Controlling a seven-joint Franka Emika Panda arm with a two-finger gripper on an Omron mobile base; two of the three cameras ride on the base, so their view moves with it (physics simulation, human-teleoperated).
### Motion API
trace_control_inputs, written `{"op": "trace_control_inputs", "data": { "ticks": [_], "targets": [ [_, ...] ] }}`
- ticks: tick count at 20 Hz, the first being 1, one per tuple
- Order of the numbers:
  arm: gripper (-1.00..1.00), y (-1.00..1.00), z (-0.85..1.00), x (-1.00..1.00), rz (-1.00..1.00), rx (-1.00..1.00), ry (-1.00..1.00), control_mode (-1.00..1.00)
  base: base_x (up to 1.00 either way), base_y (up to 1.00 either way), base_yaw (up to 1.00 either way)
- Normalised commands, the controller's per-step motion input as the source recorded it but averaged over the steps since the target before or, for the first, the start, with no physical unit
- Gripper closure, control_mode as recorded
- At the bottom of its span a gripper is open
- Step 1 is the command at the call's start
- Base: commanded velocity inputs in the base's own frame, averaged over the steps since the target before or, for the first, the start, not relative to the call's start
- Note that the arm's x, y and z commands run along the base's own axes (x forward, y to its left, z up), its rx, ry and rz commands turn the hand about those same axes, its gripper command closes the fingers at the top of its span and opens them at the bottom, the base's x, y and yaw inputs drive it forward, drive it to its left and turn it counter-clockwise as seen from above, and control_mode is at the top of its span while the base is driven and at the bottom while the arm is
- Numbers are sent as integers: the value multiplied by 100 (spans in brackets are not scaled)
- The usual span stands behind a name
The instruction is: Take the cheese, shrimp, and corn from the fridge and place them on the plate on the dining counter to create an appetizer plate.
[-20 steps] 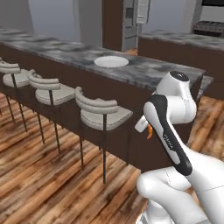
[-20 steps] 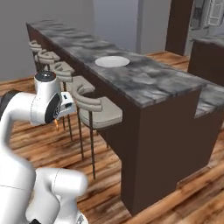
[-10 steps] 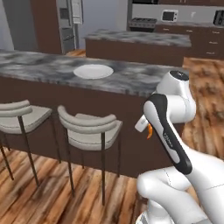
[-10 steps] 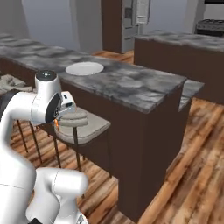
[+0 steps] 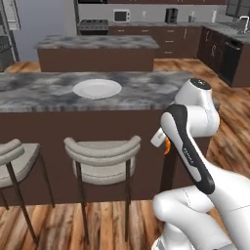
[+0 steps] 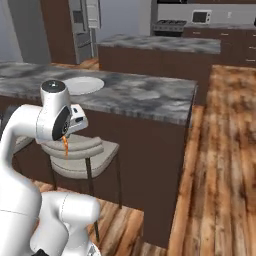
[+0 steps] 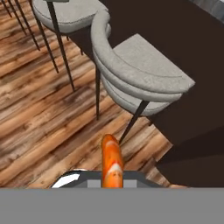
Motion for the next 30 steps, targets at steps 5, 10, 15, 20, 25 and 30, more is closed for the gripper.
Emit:
{"op": "trace_control_inputs", "data": {
  "ticks": [5,10,15,20,25,30],
  "targets": [
    [100,0,0,0,0,0,0,100,0,96,-56],
    [100,0,0,0,0,0,0,100,0,99,-53],
    [100,27,0,11,-14,-2,0,-100,7,57,-28],
    [100,37,8,41,-23,-1,0,-100,0,0,0],
    [100,20,6,54,-17,0,0,-100,0,0,0],
    [100,1,32,22,-6,0,-3,-100,0,0,0]
  ]
}}
